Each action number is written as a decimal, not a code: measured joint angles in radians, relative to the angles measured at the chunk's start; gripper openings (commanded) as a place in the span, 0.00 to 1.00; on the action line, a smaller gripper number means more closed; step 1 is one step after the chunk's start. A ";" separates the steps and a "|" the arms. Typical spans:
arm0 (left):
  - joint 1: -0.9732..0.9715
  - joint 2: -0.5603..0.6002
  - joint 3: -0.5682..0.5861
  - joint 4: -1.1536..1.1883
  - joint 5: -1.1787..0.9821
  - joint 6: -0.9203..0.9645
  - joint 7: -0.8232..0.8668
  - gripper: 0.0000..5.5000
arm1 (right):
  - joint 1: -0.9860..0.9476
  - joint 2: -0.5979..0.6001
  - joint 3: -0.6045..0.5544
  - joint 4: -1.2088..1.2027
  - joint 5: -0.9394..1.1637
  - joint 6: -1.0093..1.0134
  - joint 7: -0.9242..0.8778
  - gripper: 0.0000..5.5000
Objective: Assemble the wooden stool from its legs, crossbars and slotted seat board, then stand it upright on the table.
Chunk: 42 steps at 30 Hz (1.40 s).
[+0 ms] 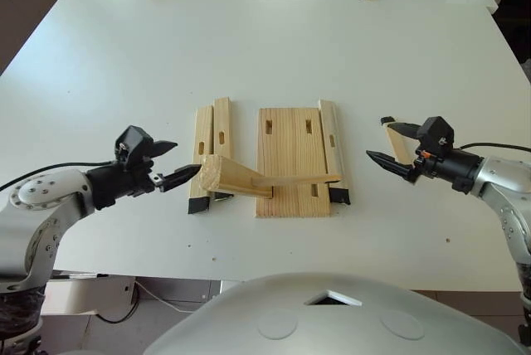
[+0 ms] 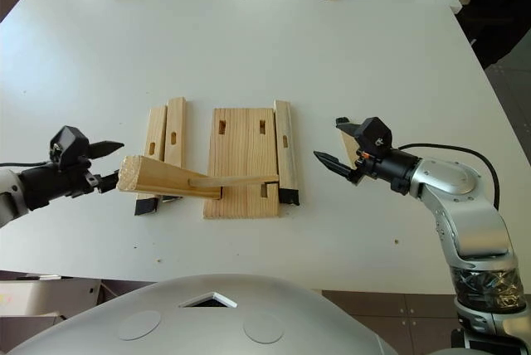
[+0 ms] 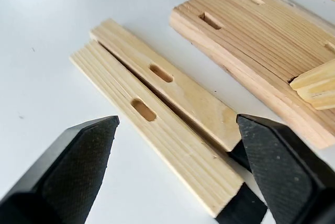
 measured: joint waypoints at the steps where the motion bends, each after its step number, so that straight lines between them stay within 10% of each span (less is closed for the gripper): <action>1: -0.012 -0.021 -0.001 -0.026 -0.039 0.082 0.047 0.76 | 0.000 0.005 0.000 -0.004 0.000 0.001 -0.006 0.74; 11: -0.191 -0.210 0.033 -0.116 -0.048 0.558 0.422 0.76 | 0.018 0.012 0.011 -0.025 0.001 0.006 -0.023 0.74; 37: -0.143 -0.100 -0.084 0.043 0.088 0.410 0.324 0.76 | 0.031 0.043 0.038 -0.034 0.001 0.006 -0.064 0.74; 42: -0.126 -0.116 -0.063 0.027 0.082 0.426 0.317 0.62 | 0.020 0.043 0.039 -0.022 0.001 0.006 -0.063 0.74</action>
